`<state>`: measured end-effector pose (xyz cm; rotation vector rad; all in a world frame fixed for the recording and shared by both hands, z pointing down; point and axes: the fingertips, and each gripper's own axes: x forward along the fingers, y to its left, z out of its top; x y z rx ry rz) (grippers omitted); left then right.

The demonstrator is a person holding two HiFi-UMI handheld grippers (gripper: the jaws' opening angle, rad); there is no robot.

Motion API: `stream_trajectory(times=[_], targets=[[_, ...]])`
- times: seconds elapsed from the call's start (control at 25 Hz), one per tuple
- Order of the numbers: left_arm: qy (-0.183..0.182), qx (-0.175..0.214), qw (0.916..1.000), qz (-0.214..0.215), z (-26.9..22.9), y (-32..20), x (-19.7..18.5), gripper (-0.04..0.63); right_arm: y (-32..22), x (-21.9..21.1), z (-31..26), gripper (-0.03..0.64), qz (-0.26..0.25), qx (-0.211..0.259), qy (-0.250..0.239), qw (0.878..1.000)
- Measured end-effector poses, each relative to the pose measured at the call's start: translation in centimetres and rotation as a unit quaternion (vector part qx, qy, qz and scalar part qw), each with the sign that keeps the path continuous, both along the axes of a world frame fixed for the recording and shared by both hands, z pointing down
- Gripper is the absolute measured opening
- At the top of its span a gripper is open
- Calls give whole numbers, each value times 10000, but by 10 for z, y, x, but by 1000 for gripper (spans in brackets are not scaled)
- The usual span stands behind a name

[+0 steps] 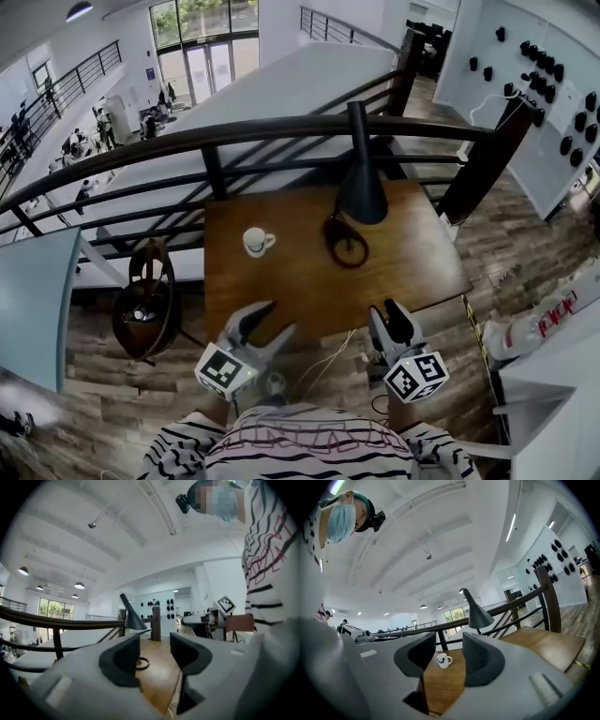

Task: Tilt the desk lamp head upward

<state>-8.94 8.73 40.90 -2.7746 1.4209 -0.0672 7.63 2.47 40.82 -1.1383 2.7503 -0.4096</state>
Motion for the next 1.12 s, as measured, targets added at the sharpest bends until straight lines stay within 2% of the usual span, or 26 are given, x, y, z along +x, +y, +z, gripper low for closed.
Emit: stream_trajectory(times=[0.24, 0.44, 0.76, 1.12], targets=[[5, 26, 10000, -20, -7, -42, -74, 199, -50, -55, -11, 164, 238, 47, -102, 9997], [161, 15, 9998, 66, -8, -76, -100, 199, -77, -72, -7, 164, 451, -59, -155, 9988], [81, -194, 9996, 171, 18, -112, -93, 199, -116, -62, 14, 164, 588, -277, -116, 9978], [22, -184, 9992, -358, 17, -179, -72, 199, -200, -40, 32, 164, 246, -571, -57, 9981]])
